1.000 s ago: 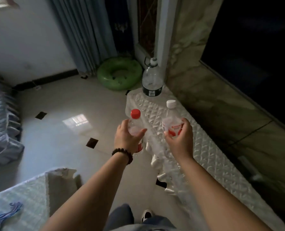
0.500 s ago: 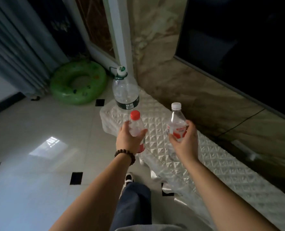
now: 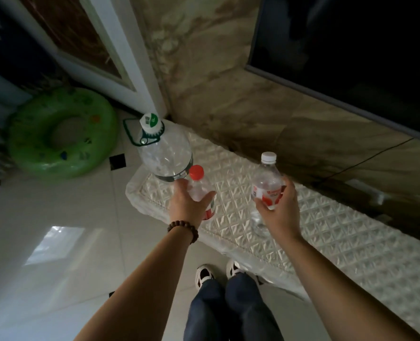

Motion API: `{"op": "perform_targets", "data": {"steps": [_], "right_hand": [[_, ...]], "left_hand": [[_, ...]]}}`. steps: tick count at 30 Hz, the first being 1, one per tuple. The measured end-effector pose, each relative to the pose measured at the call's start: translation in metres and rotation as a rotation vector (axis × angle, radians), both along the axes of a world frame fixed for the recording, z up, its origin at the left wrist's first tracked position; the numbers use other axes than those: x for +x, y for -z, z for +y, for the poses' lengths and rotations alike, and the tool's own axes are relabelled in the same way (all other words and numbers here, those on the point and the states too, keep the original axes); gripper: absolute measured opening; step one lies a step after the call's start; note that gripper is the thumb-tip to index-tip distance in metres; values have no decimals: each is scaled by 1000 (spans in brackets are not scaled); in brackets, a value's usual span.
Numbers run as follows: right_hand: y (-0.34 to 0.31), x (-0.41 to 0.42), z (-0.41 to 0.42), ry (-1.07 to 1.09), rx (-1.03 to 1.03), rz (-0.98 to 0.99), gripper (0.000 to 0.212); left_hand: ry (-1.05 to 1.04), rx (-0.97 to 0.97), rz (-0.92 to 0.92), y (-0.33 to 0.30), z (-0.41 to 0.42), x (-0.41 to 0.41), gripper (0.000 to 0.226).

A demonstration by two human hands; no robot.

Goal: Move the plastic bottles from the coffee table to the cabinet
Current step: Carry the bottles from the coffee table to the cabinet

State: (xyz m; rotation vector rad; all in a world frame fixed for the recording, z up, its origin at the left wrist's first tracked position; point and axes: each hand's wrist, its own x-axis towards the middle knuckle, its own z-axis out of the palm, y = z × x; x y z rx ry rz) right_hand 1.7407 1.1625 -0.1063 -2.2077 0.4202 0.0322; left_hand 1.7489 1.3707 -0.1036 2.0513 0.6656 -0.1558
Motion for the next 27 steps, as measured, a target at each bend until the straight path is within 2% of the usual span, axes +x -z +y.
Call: {"op": "perform_targets", "data": {"steps": [6, 12, 20, 27], "right_hand": [[62, 65, 3, 34, 34, 16, 80], [121, 118, 15, -18, 80, -20, 83], [169, 144, 23, -129, 21, -46, 77], [176, 146, 19, -137, -3, -7, 74]], "left_hand": [[101, 3, -2, 67, -6, 65, 62], [142, 34, -41, 122, -14, 111, 66], [186, 110, -77, 159, -24, 133, 66], [221, 179, -98, 165, -32, 123, 67]]}}
